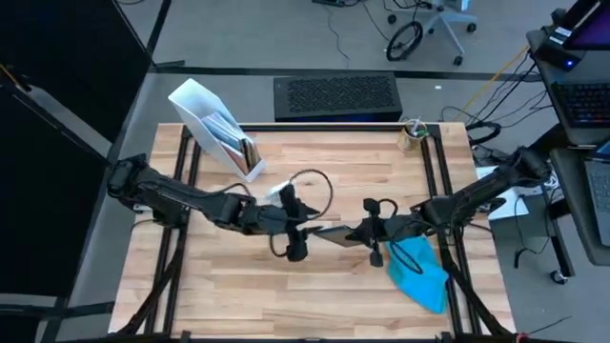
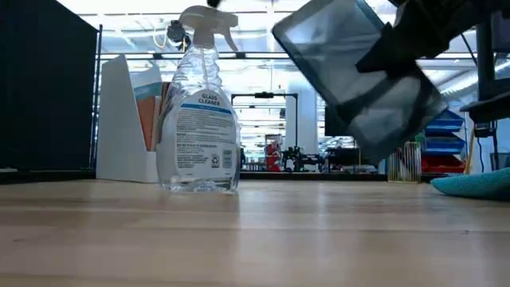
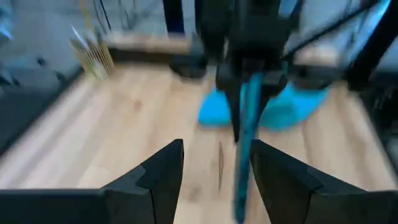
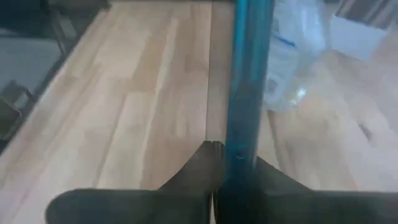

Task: Apply microfiber cloth
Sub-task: Spray the back of the blue tablet with the spray bottle

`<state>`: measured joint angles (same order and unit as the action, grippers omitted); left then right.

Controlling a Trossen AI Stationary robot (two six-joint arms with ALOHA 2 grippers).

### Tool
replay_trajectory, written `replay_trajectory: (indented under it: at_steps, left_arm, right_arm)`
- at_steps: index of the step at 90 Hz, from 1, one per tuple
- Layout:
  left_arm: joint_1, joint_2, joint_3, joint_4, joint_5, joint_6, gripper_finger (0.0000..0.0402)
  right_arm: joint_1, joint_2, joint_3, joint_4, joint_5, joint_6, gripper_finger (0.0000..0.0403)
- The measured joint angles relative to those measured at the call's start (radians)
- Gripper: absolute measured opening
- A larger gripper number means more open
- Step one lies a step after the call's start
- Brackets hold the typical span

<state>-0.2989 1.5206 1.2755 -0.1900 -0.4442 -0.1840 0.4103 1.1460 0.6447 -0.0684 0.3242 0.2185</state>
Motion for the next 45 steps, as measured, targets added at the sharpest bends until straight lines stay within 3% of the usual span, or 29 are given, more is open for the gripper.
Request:
replay_trajectory:
  at_steps: [12, 22, 36, 45]
  left_arm:
    - [-0.022, -0.019, 0.0, 0.021, -0.009, 0.021, 0.0175]
    - [-0.04, -0.009, -0.002, 0.062, -0.01, 0.053, 0.0175]
    - [-0.049, 0.033, -0.001, 0.139, -0.013, 0.063, 0.0175]
    - [-0.051, 0.062, -0.001, 0.181, -0.013, 0.07, 0.0175]
  right_arm:
    - [0.025, -0.1, 0.059, 0.003, 0.081, -0.056, 0.0013]
    - [0.028, -0.145, 0.065, 0.107, 0.121, -0.149, 0.0013]
    - [0.028, -0.121, 0.065, 0.35, 0.12, -0.282, 0.0013]
    - [0.027, -0.062, 0.064, 0.441, 0.066, -0.315, 0.0013]
